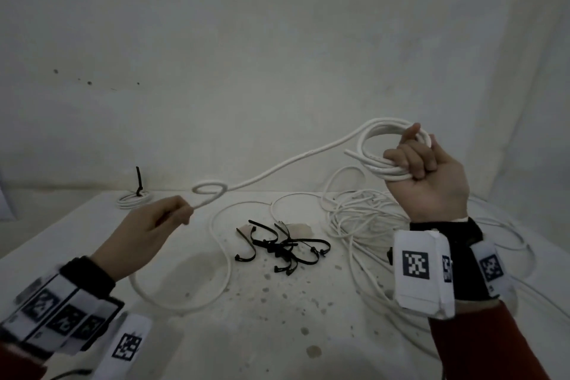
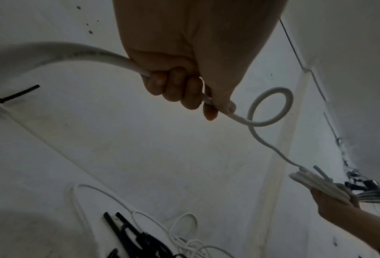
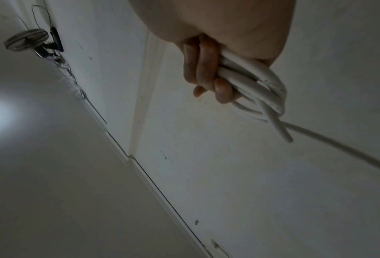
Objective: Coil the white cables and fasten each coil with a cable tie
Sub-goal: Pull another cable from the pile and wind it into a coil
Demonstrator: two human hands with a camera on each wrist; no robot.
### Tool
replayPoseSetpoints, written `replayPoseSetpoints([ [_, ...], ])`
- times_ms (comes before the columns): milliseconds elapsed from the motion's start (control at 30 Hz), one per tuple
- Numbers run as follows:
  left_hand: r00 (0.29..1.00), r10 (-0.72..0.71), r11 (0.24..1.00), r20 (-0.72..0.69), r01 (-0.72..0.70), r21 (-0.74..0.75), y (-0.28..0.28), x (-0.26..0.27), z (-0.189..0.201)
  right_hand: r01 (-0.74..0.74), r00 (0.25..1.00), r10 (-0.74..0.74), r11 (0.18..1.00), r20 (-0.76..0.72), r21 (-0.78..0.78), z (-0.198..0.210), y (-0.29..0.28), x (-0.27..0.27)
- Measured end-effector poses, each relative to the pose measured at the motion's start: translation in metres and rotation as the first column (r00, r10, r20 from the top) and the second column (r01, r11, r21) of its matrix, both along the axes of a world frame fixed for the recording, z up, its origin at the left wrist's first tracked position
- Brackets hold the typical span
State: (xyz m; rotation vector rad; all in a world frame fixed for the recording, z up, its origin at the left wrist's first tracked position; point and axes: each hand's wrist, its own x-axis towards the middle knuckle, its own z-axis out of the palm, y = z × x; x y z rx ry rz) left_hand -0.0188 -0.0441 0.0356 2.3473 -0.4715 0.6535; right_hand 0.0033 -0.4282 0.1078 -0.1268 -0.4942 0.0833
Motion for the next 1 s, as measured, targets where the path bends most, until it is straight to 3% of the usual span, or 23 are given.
replayPoseSetpoints([
  [267,0.986,0.140,0.989,-0.091,-0.135,0.059,0.030,0.006,-0.031,0.354,0.935,-0.340,0.913,-0.101,0.202,0.013,-0.035,0.001],
  [367,0.993,0.082,0.984,-0.087,-0.067,0.164,0.020,-0.001,-0.032,0.452,0.892,-0.452,0.887,-0.018,0.097,0.011,-0.037,0.008],
  [500,0.996,-0.067,0.956,-0.059,0.081,0.283,0.001,-0.018,-0.021,0.666,0.745,-0.665,0.740,0.048,-0.090,0.012,-0.018,0.019],
  [567,0.989,-0.139,0.922,-0.059,0.151,0.355,-0.005,-0.028,-0.014,0.793,0.606,-0.792,0.596,0.065,-0.130,0.012,-0.009,0.028],
  [667,0.973,-0.203,0.890,-0.107,0.229,0.393,-0.011,-0.037,-0.010,0.935,0.312,-0.924,0.257,0.221,-0.245,0.011,0.008,0.039],
  [767,0.961,-0.255,0.877,-0.109,0.278,0.392,-0.020,-0.056,0.006,0.942,0.187,-0.881,0.035,0.434,-0.333,0.004,0.024,0.042],
  [833,0.975,-0.213,0.893,-0.063,0.221,0.392,-0.019,-0.065,0.013,0.893,0.180,-0.772,-0.132,0.610,-0.430,-0.009,0.031,0.046],
  [867,0.981,-0.192,0.910,-0.038,0.192,0.368,-0.003,-0.052,0.004,0.861,0.213,-0.682,-0.207,0.700,-0.464,-0.017,0.033,0.047],
  [933,0.996,0.005,0.950,-0.089,0.023,0.312,0.060,-0.016,-0.027,0.789,0.322,-0.425,-0.373,0.846,-0.488,-0.031,0.032,0.050],
  [967,0.984,0.175,0.943,-0.038,-0.156,0.293,0.090,0.000,-0.036,0.765,0.376,-0.260,-0.455,0.889,-0.456,-0.036,0.032,0.049],
  [1000,0.985,0.171,0.953,-0.030,-0.157,0.258,0.111,0.018,-0.041,0.754,0.420,-0.089,-0.519,0.903,-0.402,-0.041,0.032,0.047],
])
